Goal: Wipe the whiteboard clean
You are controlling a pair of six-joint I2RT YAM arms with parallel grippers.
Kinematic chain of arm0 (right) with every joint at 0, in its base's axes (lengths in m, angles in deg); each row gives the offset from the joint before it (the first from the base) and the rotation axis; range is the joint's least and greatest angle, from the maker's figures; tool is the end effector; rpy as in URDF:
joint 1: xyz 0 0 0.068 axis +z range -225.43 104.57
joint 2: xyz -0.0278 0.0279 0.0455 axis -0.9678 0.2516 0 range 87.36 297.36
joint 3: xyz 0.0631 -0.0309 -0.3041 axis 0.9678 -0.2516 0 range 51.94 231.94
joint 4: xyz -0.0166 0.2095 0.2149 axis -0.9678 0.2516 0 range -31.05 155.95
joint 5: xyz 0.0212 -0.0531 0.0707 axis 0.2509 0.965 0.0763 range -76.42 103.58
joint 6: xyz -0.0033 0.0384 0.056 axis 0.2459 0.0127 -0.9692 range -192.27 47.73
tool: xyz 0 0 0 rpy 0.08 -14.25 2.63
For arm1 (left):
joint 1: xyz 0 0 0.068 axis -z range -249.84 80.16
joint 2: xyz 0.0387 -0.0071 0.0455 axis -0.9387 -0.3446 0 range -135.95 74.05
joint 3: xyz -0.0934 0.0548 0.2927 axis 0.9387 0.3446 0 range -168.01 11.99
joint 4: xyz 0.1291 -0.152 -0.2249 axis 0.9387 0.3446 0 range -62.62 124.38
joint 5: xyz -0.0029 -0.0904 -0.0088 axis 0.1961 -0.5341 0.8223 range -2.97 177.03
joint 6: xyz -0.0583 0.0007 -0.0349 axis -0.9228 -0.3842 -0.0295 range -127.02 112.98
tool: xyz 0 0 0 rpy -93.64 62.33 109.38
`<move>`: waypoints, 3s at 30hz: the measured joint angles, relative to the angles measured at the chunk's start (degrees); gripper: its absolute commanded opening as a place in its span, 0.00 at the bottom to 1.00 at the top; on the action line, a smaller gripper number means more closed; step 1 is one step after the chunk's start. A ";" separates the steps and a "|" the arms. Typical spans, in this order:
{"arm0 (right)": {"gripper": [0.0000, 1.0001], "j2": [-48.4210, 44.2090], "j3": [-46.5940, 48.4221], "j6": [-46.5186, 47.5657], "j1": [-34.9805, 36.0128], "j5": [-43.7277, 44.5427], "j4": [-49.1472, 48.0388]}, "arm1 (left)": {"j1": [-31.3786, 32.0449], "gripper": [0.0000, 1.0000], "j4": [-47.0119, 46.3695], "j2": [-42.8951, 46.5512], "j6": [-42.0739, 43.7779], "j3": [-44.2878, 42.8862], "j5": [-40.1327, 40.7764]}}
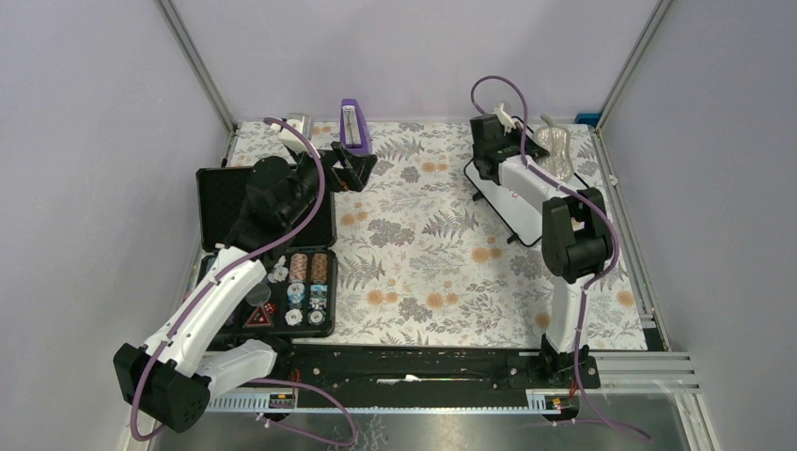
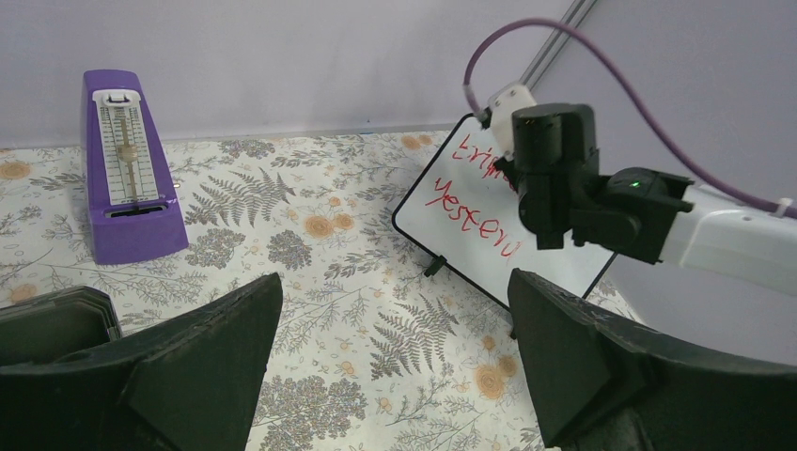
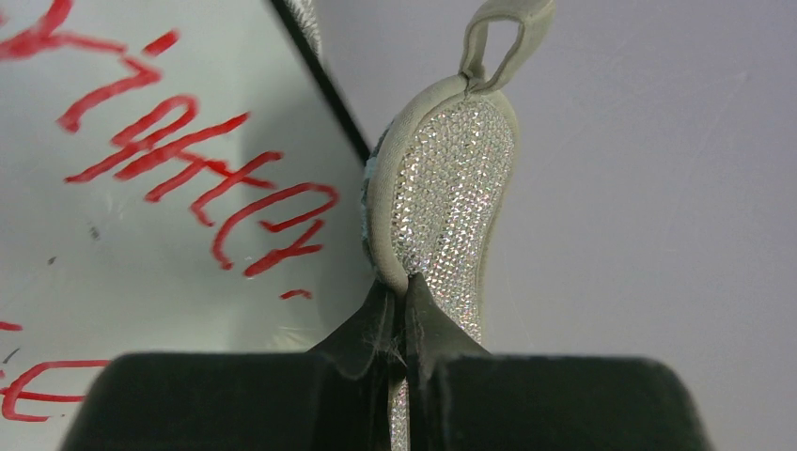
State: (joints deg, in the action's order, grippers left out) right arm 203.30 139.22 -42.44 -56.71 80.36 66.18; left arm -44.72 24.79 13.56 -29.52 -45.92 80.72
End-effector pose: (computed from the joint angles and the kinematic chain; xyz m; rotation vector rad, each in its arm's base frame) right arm 0.4998 0.1164 0.2466 -0.2024 2.0415 -1.3716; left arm 0.2574 -0.1273 0.4255 0.1260 1.6141 -0.7342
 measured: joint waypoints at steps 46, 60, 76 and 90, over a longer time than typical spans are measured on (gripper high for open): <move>0.00 4.15 4.20 -9.46 1.77 -7.23 10.05 | 0.07 0.99 0.00 0.00 -0.07 0.00 -0.79; 0.00 3.48 -9.35 -21.40 11.28 -12.83 15.19 | 0.28 0.99 -0.02 0.00 -0.26 0.00 -0.81; 0.01 -1.01 9.29 -17.20 7.32 -13.97 16.22 | 0.48 0.99 0.00 0.00 -0.24 0.00 -0.76; 0.00 9.73 8.48 -9.49 4.22 -4.90 10.27 | 0.48 0.99 0.00 0.00 -0.24 0.00 -0.79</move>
State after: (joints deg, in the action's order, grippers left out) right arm 213.03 147.70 -51.93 -52.49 75.47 76.45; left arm -44.24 24.79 13.56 -29.76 -45.92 79.94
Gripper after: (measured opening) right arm 0.034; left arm 0.989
